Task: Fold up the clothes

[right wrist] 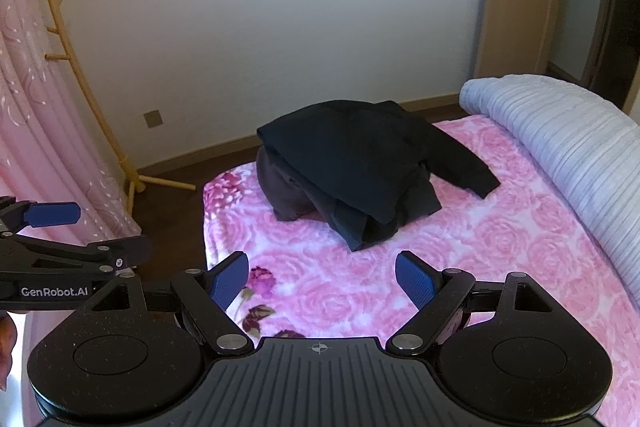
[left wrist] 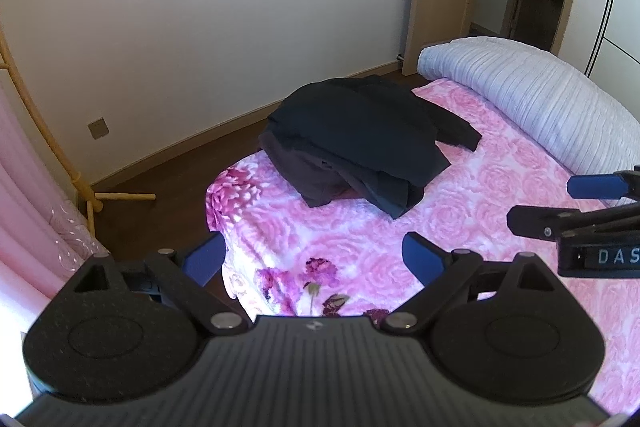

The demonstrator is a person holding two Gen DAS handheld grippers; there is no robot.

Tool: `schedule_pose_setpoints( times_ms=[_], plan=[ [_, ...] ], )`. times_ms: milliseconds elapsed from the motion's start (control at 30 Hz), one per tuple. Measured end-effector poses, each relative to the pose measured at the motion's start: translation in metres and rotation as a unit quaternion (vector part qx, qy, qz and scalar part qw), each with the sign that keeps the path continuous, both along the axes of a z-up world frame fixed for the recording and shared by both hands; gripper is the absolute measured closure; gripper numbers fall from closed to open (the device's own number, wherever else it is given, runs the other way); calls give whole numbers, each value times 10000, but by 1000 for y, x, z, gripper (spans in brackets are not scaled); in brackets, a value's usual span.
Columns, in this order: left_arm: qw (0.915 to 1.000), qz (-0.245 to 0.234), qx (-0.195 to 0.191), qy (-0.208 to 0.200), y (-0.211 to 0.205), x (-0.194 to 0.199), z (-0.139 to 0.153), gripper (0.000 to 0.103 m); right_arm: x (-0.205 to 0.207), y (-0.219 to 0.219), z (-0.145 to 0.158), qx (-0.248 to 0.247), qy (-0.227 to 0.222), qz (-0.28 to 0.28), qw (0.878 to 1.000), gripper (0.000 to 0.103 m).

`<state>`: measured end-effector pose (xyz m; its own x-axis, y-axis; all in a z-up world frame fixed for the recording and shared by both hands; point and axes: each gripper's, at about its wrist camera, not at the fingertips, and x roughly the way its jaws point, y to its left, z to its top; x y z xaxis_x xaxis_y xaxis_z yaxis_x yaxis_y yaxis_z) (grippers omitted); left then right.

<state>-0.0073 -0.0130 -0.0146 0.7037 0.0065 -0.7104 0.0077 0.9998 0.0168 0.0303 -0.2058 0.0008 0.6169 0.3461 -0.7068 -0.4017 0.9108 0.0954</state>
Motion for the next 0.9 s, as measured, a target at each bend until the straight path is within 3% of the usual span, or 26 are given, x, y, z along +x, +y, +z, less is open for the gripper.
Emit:
schedule_pose_setpoints(
  times_ms=[300, 467, 633, 767, 900],
  plan=[
    [9991, -330, 251, -48, 7, 33, -22, 9, 15, -18, -15, 39, -105, 285, 9995, 19],
    [9956, -831, 423, -61, 23, 96, -47, 8, 49, -6, -31, -347, -255, 627, 9971, 19],
    [9830, -1622, 857, -56, 41, 188, -81, 8, 99, 16, -52, -864, -405, 981, 9906, 19],
    [9807, -1881, 475, 264, 65, 277, -112, 8, 156, 44, -79, -1414, -346, 1248, 9814, 19],
    [9774, -1947, -371, 729, 85, 365, -143, 8, 201, 75, -113, -2045, -368, 1792, 9616, 18]
  ],
)
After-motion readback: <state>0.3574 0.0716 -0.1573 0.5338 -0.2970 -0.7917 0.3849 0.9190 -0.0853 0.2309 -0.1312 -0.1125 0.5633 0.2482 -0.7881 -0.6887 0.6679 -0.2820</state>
